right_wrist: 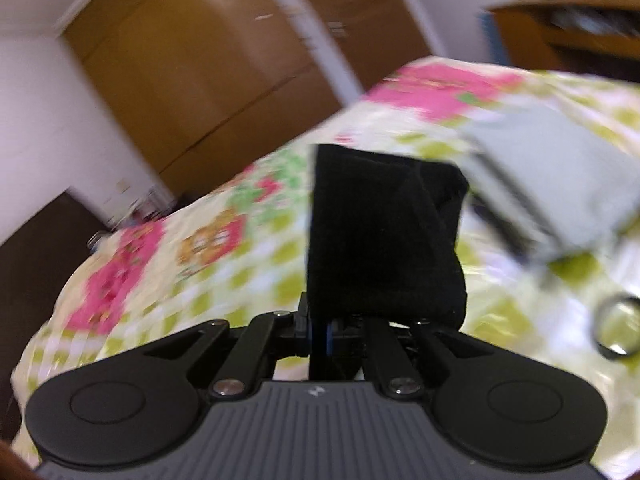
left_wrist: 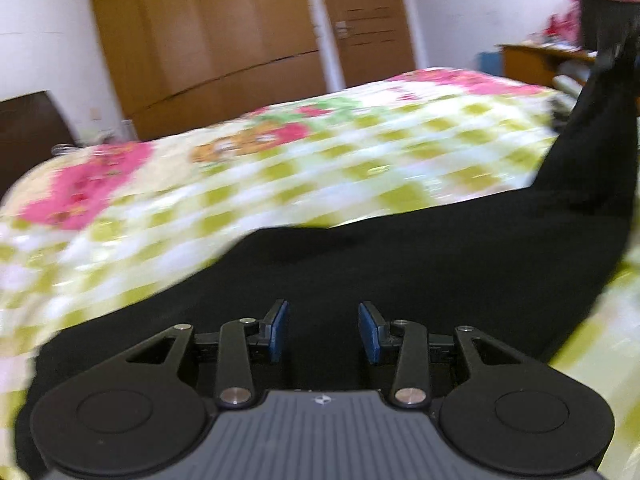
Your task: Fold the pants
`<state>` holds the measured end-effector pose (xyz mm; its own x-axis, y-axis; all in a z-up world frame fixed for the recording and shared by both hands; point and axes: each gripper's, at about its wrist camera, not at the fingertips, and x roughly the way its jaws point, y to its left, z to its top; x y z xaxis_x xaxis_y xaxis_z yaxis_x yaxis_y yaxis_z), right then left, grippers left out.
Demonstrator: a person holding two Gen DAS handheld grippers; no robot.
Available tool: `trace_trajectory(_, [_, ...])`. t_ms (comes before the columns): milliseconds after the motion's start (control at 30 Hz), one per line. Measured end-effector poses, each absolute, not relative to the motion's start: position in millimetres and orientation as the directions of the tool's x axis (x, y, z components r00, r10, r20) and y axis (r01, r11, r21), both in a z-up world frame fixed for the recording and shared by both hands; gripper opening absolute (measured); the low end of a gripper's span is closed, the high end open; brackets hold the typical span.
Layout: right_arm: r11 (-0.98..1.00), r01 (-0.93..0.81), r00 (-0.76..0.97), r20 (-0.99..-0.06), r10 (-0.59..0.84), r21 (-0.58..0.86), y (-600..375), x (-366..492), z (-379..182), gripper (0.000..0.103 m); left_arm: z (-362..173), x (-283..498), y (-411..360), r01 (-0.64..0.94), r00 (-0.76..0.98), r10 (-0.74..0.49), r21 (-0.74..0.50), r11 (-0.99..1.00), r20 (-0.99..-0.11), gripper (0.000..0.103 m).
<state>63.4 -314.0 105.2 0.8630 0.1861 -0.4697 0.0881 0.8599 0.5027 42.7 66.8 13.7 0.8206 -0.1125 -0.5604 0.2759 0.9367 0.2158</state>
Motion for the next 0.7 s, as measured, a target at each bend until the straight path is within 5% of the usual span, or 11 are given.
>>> trace_trajectory(367, [0.874,-0.331,0.716,-0.509,0.478,0.355,-77,145,129,0.006,-17,29,199,-0.024,0.816,0.161,0.246,0.969,-0.555,0.051])
trace_trajectory(700, [0.744,-0.651,0.495,-0.658,0.567,0.152,133,125,59,0.006,-48,19,228,-0.057,0.817,0.089,0.074,0.996,-0.57,0.048])
